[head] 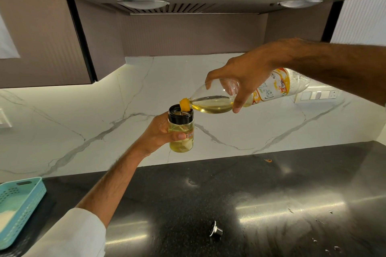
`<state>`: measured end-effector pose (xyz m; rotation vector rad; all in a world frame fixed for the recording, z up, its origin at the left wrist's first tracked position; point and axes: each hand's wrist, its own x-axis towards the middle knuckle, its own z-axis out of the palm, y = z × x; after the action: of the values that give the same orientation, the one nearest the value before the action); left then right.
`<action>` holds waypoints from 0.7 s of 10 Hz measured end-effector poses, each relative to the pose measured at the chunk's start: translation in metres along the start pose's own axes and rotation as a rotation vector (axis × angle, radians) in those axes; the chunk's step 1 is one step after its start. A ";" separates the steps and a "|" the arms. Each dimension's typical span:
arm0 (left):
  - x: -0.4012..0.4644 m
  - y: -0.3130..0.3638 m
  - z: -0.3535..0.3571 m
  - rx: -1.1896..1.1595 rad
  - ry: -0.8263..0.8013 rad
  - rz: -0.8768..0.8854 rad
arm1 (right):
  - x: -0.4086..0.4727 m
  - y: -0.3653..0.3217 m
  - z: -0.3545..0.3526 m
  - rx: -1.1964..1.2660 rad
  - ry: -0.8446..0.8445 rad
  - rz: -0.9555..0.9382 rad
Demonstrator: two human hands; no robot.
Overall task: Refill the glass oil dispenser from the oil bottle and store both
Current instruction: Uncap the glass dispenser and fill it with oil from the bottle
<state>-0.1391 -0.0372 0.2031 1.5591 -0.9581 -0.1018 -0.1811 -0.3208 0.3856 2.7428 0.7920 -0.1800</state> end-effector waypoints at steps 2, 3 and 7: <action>0.000 0.001 0.000 0.002 -0.001 0.002 | 0.000 0.000 0.000 0.000 0.001 -0.001; 0.000 0.002 0.001 0.010 -0.003 0.004 | 0.000 0.000 0.000 -0.002 0.000 -0.002; 0.001 0.000 0.001 0.009 -0.001 0.002 | 0.000 0.001 0.000 -0.001 0.003 0.000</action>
<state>-0.1391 -0.0380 0.2033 1.5659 -0.9623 -0.0972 -0.1809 -0.3218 0.3861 2.7431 0.7924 -0.1760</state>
